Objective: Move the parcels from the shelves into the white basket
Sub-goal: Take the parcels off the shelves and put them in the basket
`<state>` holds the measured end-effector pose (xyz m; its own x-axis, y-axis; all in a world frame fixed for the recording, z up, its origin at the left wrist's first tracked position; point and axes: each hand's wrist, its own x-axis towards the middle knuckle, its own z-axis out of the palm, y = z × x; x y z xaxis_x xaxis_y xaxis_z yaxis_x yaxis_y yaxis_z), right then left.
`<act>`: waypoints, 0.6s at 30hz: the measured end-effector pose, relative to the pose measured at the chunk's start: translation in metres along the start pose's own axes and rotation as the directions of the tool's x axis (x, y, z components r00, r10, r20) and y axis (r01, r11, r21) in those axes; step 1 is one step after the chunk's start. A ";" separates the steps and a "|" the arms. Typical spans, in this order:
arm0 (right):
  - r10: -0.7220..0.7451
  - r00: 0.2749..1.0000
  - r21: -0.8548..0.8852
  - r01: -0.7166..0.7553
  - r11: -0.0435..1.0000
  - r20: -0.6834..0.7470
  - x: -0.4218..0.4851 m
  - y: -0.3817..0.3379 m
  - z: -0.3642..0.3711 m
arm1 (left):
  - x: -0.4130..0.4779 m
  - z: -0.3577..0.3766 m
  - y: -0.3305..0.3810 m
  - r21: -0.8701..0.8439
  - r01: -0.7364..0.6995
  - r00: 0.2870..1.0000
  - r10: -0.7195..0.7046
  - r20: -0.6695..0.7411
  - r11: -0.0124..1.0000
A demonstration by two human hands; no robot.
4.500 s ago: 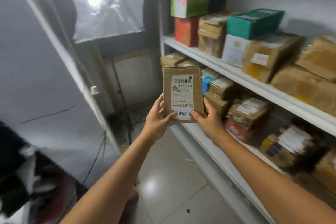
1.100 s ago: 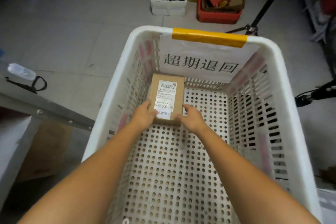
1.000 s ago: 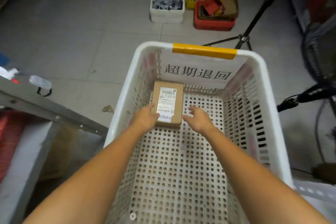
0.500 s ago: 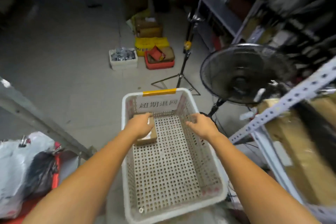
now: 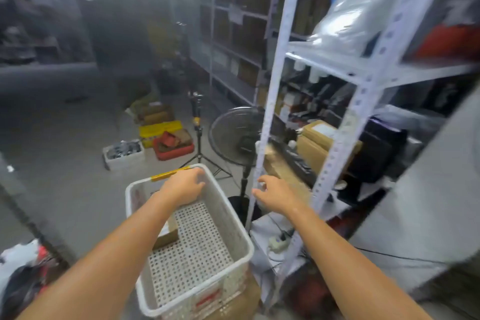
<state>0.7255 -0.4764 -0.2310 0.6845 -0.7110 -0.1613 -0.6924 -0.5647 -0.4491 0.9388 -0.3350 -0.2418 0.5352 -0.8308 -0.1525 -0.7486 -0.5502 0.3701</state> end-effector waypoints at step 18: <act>0.721 0.488 0.244 -0.718 0.652 -0.492 -0.386 0.340 -0.237 | -0.081 0.105 0.555 0.049 -0.828 0.553 0.799 0.235 0.558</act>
<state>0.1712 -0.4934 -0.1129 -0.2778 -0.9602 0.0303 -0.8873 0.2443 -0.3912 0.4388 -0.5814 -0.1202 -0.3944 -0.9189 -0.0043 -0.8806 0.3766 0.2878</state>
